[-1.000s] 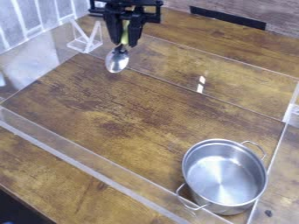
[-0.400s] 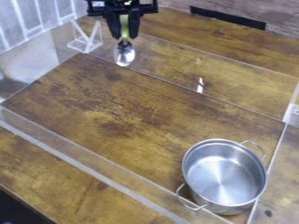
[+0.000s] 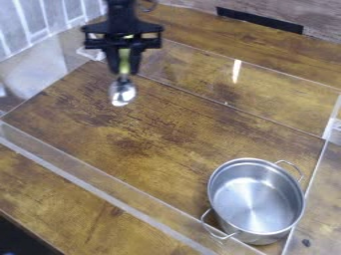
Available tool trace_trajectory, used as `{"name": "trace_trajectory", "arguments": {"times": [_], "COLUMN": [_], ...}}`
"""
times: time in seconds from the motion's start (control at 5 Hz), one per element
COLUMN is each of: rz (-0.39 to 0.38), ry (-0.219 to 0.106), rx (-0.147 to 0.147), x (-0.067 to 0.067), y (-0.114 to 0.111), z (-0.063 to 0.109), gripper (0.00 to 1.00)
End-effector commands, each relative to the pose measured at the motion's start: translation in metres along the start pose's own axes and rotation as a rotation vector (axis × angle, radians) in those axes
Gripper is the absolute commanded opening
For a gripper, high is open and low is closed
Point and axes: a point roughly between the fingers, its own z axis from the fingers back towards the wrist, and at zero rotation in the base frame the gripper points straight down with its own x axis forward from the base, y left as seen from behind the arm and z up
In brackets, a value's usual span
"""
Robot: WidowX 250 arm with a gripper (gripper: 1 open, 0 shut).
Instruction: Move the green spoon to the left
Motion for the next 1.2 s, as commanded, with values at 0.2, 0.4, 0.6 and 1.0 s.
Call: {"name": "trace_trajectory", "arguments": {"times": [0.2,0.4,0.6,1.0], "rz": [-0.066,-0.126,-0.203,-0.369], "ry": [-0.086,-0.073,-0.062,-0.029], "rx": [-0.022,-0.018,-0.024,-0.046], "x": [0.009,0.007,-0.004,-0.005], "y": [0.029,0.025,0.021,0.025], "z": [-0.001,-0.021,-0.044,-0.052], "gripper": [0.00,0.00,0.00,0.00]}}
